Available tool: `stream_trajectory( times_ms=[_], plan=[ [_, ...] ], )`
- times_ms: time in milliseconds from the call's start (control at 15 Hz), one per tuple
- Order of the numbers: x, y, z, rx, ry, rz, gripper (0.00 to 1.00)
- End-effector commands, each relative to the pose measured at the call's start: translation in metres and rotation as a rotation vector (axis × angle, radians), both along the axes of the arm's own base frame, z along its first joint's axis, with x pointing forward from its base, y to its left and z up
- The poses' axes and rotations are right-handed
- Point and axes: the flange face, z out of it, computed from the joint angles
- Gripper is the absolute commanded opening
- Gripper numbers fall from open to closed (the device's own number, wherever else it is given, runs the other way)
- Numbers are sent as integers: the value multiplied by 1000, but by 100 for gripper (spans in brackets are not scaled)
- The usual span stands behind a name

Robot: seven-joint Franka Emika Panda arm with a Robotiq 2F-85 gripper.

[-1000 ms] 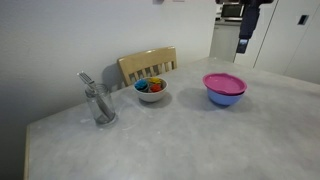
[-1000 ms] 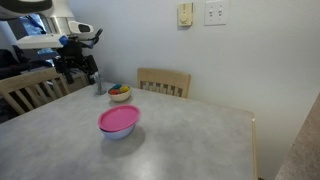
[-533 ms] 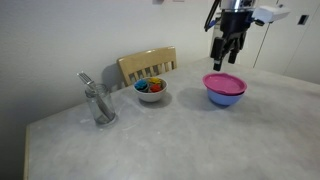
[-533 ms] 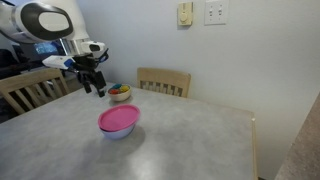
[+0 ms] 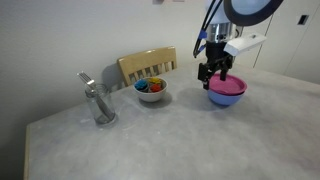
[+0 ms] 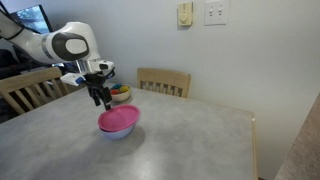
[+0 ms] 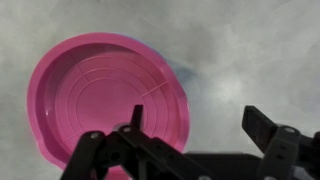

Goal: Remove the pink lid from the blue bowl

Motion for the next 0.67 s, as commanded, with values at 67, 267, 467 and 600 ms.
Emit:
stream_trajectory(
  times_ms=[67,267,467,600],
  plan=[
    [8,-3,-15,-30,30,12,100],
    [7,-5,-21,-28,35,13,100],
    [5,-7,-23,-29,43,10,91],
    [5,-9,-23,-30,47,8,75]
  ],
)
